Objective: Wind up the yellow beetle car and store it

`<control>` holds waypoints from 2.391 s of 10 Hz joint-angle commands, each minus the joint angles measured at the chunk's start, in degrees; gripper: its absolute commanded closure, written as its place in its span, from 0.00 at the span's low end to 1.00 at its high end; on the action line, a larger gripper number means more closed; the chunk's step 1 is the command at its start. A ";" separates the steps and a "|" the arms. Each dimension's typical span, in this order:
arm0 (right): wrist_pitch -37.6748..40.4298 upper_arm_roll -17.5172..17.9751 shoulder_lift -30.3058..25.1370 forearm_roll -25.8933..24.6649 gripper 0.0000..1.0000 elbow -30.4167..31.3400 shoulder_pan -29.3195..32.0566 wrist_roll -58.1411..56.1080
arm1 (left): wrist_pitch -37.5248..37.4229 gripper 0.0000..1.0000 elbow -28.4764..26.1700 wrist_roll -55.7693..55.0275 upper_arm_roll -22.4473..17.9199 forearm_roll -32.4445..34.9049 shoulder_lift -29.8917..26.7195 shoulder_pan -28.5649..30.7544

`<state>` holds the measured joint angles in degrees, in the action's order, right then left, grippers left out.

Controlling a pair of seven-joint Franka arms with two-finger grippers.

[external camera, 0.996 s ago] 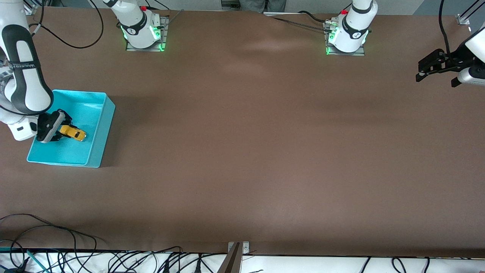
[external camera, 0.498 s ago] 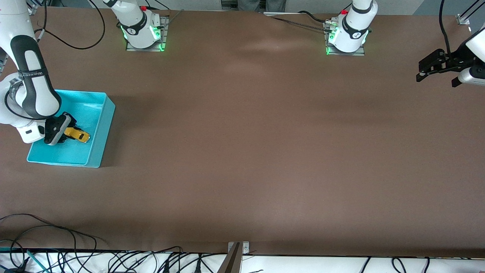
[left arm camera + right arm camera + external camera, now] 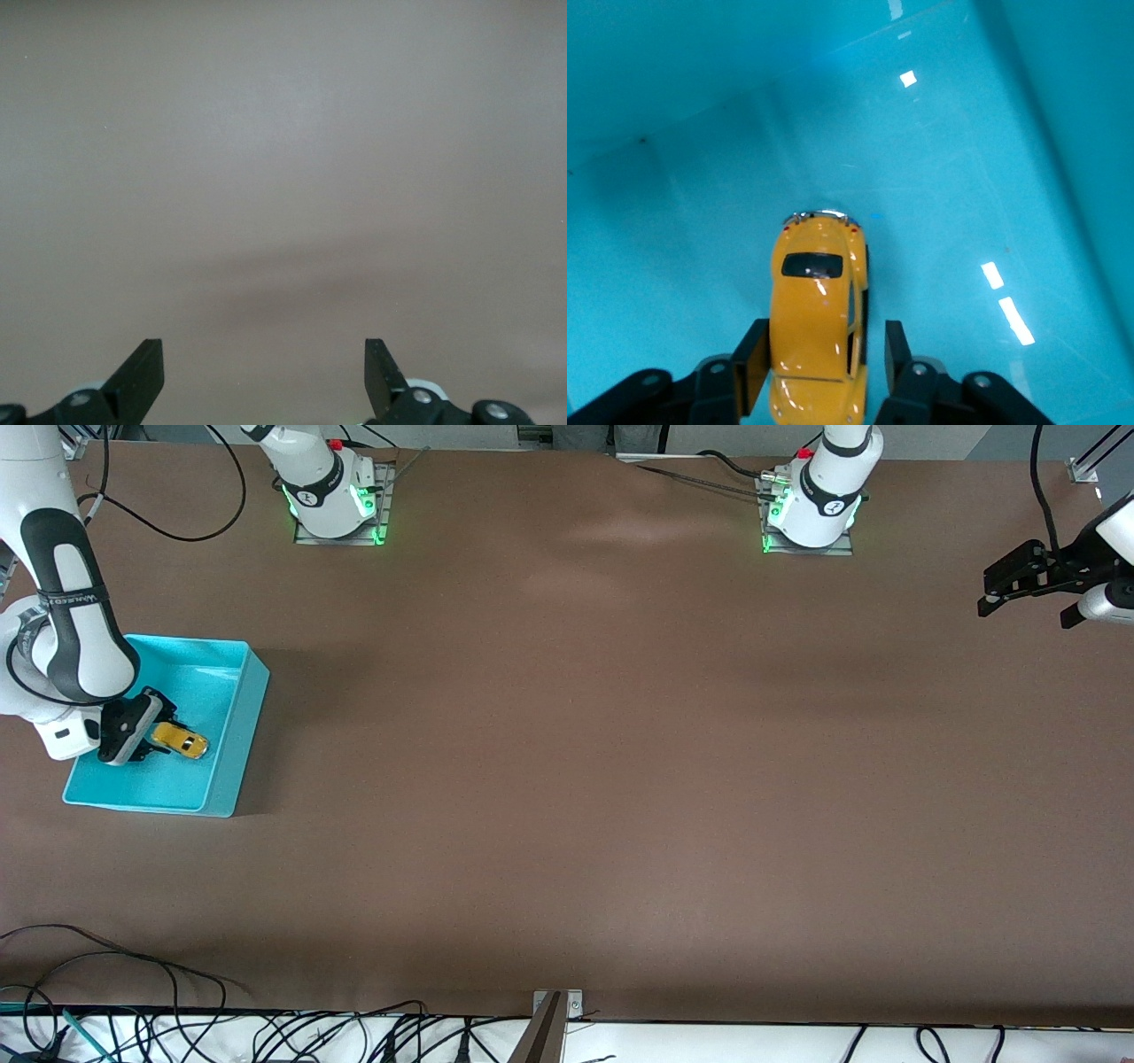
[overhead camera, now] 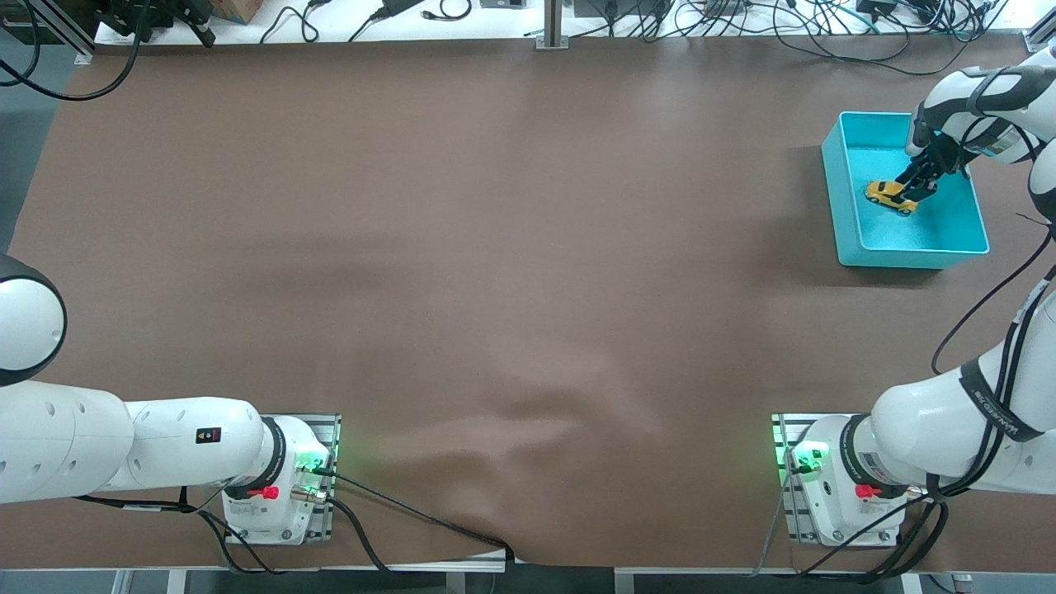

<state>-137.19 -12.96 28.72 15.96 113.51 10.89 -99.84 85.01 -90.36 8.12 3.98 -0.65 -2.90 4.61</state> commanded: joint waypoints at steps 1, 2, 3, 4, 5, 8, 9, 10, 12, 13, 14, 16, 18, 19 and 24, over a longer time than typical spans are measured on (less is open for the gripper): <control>4.53 0.66 -3.83 1.18 0.11 -3.46 0.01 1.47 | -0.37 0.00 -0.08 1.37 0.15 1.35 -0.27 0.40; 9.09 0.57 -5.33 0.48 0.10 -6.00 -0.43 4.79 | -0.46 0.00 -0.08 1.37 0.15 1.35 -0.27 0.40; 13.48 0.48 -6.65 -1.00 0.10 -8.81 -1.04 9.61 | -0.63 0.00 -0.08 1.37 0.15 1.35 -0.27 0.40; 18.05 0.66 -8.32 -4.06 0.11 -11.97 -1.40 16.10 | -0.63 0.00 0.01 1.37 0.15 1.35 -0.27 0.40; 24.28 0.74 -10.33 -6.44 0.11 -14.96 -2.19 24.60 | -0.63 0.00 0.01 1.37 0.15 1.35 -0.27 0.40; 40.91 0.83 -14.74 -10.85 0.11 -23.93 -6.05 56.49 | -0.63 0.00 0.01 1.37 0.15 1.35 -0.27 0.40; 44.34 0.83 -15.62 -11.12 0.11 -25.78 -7.28 65.64 | -0.63 0.00 0.01 1.37 0.15 1.35 -0.27 0.40; 46.12 1.01 -17.54 -11.13 0.06 -26.15 -7.90 73.91 | -0.72 0.00 0.01 1.29 0.23 1.35 -0.35 0.40; 46.40 3.02 -21.50 -13.74 0.00 -26.15 -9.13 87.21 | -0.64 0.00 0.01 1.20 0.24 1.35 -0.35 0.40; 46.40 4.51 -22.21 -17.33 0.00 -26.15 -9.14 90.83 | -0.63 0.00 0.01 1.37 0.24 1.35 -0.35 0.40; 46.49 6.35 -23.35 -20.41 0.00 -26.06 -9.14 94.44 | -0.63 0.00 0.01 1.46 0.24 1.35 -0.35 0.40; 46.49 7.86 -26.25 -21.58 0.00 -24.05 -9.14 97.89 | -0.63 0.00 0.27 1.55 0.24 1.35 -0.27 0.40; 45.96 8.04 -29.50 -21.58 0.00 -20.89 -9.40 98.34 | -0.63 0.00 0.36 1.46 0.41 1.35 -0.27 0.31; 46.05 8.13 -30.21 -21.58 0.00 -20.27 -9.92 98.34 | -0.63 0.00 0.36 1.37 0.50 1.27 -0.35 0.22; 46.22 7.95 -30.22 -21.15 0.00 -22.54 -10.54 98.34 | -0.63 0.00 0.54 1.11 0.50 1.27 -0.35 -0.04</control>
<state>-91.10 -4.87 -0.94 -4.40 91.02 0.90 -2.51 84.84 -90.36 8.27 4.31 -0.63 -2.89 4.56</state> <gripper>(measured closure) 0.000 0.000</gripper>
